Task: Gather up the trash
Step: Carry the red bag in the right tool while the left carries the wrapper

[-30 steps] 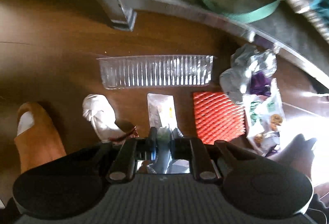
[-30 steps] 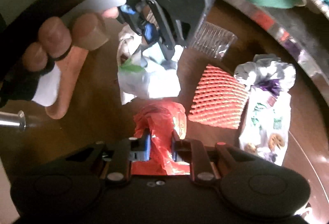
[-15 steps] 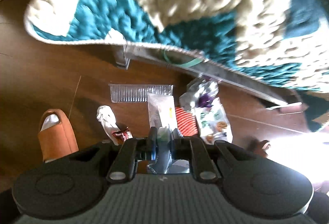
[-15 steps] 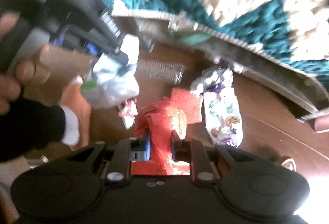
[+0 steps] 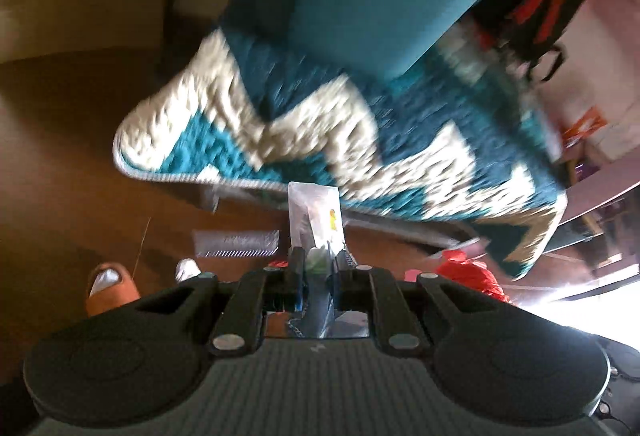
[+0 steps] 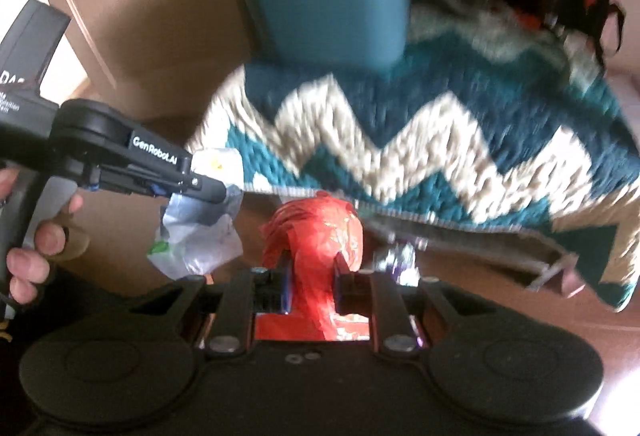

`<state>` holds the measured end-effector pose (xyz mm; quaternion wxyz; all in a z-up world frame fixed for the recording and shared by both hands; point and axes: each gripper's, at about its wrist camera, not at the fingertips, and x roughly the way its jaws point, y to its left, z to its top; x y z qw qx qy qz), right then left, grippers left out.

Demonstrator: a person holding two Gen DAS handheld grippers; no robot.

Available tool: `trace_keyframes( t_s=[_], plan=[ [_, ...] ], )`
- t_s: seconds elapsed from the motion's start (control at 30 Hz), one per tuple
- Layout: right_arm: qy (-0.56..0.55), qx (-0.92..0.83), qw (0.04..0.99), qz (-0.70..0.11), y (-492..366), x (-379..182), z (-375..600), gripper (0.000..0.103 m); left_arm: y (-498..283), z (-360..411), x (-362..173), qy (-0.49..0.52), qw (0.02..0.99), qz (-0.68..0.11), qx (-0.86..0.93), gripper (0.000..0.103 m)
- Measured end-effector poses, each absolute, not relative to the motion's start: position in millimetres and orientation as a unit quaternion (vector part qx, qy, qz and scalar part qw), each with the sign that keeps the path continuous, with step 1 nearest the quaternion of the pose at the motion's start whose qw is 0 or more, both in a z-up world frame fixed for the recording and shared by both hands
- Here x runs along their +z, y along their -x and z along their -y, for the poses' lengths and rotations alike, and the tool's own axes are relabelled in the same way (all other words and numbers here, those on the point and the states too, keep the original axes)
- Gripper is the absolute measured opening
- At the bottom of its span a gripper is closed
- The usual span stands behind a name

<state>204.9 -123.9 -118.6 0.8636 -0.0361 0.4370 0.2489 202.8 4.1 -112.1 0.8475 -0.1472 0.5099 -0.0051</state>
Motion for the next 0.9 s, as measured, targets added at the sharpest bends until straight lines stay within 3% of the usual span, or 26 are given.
trace_keyframes(
  t_s=[0.43,0.9],
  plan=[
    [0.055,0.247,0.92,-0.299,-191,-2,129,0.018,-198,17,26,0.096,0.923,-0.371,-0.043,0.013],
    [0.079,0.237,0.959,-0.135,-257,134,96,0.018,-251,23,150,0.063,0.964,-0.252,-0.049,0.013]
  ],
)
